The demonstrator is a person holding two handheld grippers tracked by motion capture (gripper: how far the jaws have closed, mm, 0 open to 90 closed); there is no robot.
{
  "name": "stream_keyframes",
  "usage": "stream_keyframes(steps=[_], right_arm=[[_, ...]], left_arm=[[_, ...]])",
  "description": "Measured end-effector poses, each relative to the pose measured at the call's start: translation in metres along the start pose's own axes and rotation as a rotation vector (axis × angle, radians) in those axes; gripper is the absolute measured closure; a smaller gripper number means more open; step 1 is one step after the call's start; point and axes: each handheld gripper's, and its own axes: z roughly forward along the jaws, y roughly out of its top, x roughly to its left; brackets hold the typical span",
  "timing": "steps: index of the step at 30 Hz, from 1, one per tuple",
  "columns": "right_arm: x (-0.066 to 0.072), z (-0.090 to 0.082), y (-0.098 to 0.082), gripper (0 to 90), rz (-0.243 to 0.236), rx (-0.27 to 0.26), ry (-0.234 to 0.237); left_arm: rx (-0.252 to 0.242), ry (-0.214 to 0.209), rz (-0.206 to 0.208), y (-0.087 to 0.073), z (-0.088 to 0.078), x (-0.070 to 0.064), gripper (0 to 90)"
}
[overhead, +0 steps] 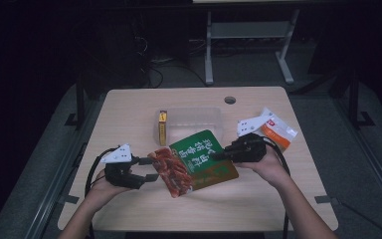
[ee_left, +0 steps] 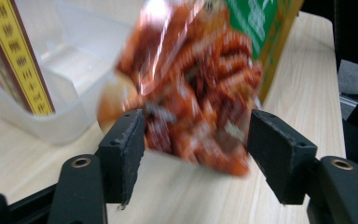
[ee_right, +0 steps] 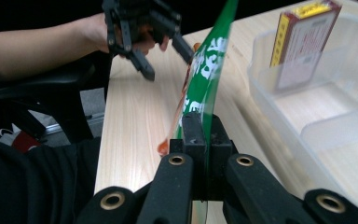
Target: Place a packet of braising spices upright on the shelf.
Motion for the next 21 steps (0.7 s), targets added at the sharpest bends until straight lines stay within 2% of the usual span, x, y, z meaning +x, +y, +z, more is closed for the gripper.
stream_keyframes(steps=[7,9,21], right_arm=[[0.005,-0.003,0.015,90.0,-0.031,0.009,-0.004],[0.005,-0.004,0.018,90.0,-0.037,0.007,-0.01],[0.002,-0.014,0.031,90.0,-0.034,-0.002,-0.052]], left_arm=[[0.015,0.03,-0.019,-0.009,-0.006,-0.001,29.8],[0.017,0.03,-0.012,-0.009,-0.006,0.001,29.7],[0.053,0.039,-0.002,-0.011,-0.002,0.002,27.6]])
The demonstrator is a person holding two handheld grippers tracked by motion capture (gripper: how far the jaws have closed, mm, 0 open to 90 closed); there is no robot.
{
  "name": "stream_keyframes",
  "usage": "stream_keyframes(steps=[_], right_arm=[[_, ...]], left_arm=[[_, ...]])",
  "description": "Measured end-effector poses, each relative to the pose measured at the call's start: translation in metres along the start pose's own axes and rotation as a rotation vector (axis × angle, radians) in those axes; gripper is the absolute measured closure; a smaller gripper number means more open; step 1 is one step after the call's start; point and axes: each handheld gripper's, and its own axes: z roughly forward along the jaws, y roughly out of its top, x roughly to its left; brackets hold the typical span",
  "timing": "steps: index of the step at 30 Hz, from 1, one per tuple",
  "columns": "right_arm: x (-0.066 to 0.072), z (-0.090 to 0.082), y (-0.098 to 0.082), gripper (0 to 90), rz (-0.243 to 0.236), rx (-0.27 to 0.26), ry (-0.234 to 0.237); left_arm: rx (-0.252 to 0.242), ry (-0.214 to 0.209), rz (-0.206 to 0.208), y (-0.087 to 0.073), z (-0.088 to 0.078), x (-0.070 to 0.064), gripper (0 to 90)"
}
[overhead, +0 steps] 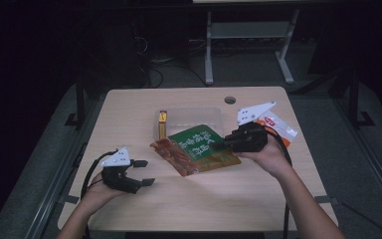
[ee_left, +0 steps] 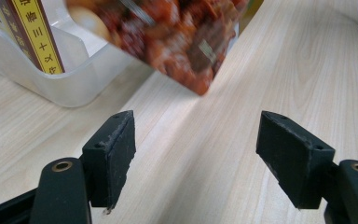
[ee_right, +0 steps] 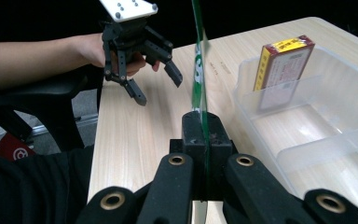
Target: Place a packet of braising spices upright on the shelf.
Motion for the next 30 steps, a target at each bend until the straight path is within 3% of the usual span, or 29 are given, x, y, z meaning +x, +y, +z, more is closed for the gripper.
stream_keyframes(steps=[13,21,27,28,30], right_arm=[[-0.002,-0.024,0.016,90.0,0.017,-0.026,-0.065],[-0.006,-0.033,0.031,90.0,0.063,0.002,-0.155],[-0.012,-0.039,0.041,90.0,0.104,-0.005,-0.202],[-0.013,-0.039,0.043,90.0,0.111,-0.006,-0.208],[-0.015,-0.04,0.048,90.0,0.115,-0.011,-0.22]], left_arm=[[0.029,-0.001,0.002,-0.001,0.003,0.001,26.6],[0.04,-0.002,0.001,-0.002,0.004,0.001,26.4],[0.049,-0.004,0.014,-0.002,0.004,0.002,26.2],[0.05,-0.007,-0.004,-0.002,0.005,0.001,26.2],[0.048,-0.008,-0.001,-0.003,0.006,0.002,26.2]])
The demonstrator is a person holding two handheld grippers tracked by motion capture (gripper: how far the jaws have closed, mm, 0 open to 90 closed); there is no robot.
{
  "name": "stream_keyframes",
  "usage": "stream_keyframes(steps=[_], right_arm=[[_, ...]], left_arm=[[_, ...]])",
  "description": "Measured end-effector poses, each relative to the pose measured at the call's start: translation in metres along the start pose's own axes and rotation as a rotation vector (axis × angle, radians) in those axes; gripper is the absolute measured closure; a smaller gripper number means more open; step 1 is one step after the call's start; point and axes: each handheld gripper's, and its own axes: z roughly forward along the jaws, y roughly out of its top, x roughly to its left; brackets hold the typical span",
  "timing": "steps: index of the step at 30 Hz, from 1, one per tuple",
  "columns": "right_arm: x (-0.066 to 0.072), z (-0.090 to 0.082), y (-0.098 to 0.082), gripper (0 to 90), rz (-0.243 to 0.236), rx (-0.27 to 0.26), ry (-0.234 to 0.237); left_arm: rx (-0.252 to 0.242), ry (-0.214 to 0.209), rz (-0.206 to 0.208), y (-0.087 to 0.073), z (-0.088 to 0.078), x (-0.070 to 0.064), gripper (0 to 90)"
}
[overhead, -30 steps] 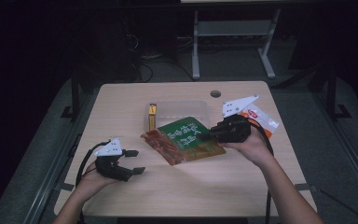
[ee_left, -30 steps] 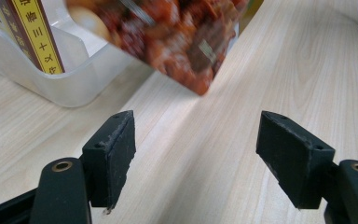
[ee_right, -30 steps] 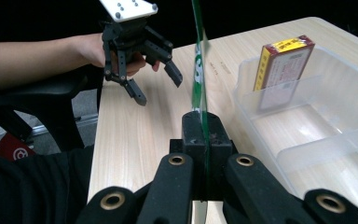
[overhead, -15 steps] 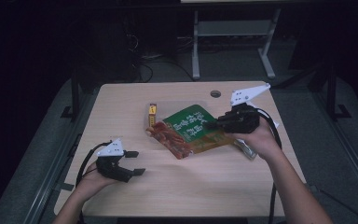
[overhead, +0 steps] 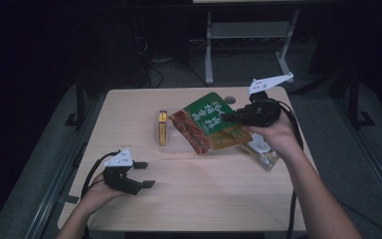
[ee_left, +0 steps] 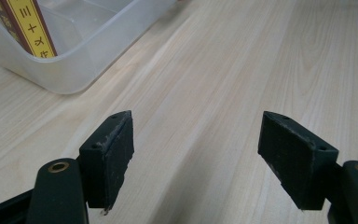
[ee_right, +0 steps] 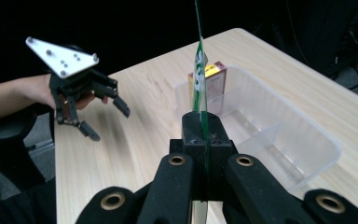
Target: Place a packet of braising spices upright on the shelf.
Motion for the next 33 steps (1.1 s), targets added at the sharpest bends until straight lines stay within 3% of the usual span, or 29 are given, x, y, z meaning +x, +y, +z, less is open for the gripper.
stream_keyframes(steps=[15,33], right_arm=[[-0.009,0.012,0.028,90.0,0.054,-0.01,-0.07],[-0.015,0.031,0.041,90.0,0.132,0.034,-0.127]], left_arm=[[0.013,-0.009,0.001,-0.001,0.001,0.0,25.5],[0.032,-0.023,0.005,-0.001,0.003,0.0,25.1]])
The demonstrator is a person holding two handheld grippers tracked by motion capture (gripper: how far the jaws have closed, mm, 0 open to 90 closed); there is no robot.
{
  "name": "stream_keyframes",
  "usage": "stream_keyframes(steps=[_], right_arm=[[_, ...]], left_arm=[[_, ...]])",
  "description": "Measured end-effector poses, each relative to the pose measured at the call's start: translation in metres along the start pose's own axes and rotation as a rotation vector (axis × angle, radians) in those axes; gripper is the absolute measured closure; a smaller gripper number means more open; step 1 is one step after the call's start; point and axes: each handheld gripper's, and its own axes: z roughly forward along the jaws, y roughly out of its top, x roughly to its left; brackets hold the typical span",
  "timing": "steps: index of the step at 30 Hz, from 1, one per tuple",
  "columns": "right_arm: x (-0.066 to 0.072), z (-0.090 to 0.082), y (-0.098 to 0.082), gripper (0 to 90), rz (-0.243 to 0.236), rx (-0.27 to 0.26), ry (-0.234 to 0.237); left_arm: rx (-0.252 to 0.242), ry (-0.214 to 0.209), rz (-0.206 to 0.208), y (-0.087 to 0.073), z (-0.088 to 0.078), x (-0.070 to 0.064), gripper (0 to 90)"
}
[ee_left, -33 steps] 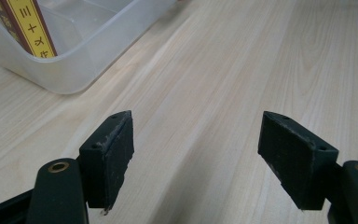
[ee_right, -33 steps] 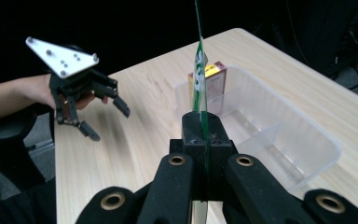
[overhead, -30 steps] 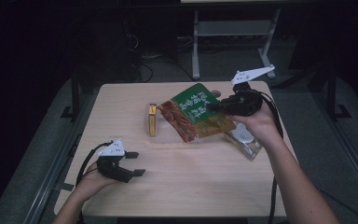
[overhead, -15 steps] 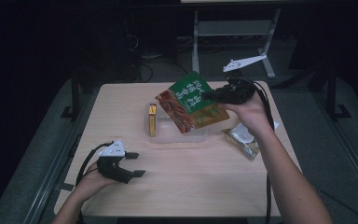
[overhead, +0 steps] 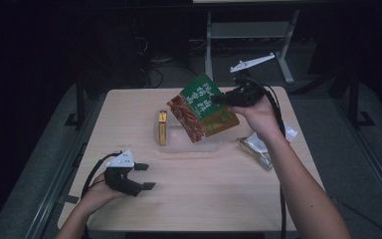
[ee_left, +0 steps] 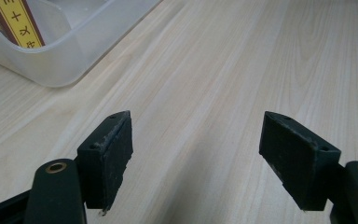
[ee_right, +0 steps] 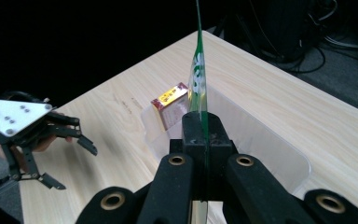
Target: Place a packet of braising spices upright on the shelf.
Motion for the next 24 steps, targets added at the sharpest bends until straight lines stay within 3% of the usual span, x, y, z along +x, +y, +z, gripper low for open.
stream_keyframes(steps=[3,24], right_arm=[[-0.001,0.003,-0.001,90.0,0.026,0.005,-0.008],[-0.002,0.035,0.001,90.0,0.056,0.065,-0.048]], left_arm=[[0.004,0.001,0.004,0.0,0.0,0.0,24.9],[0.019,-0.002,0.015,0.0,0.001,-0.001,24.5]])
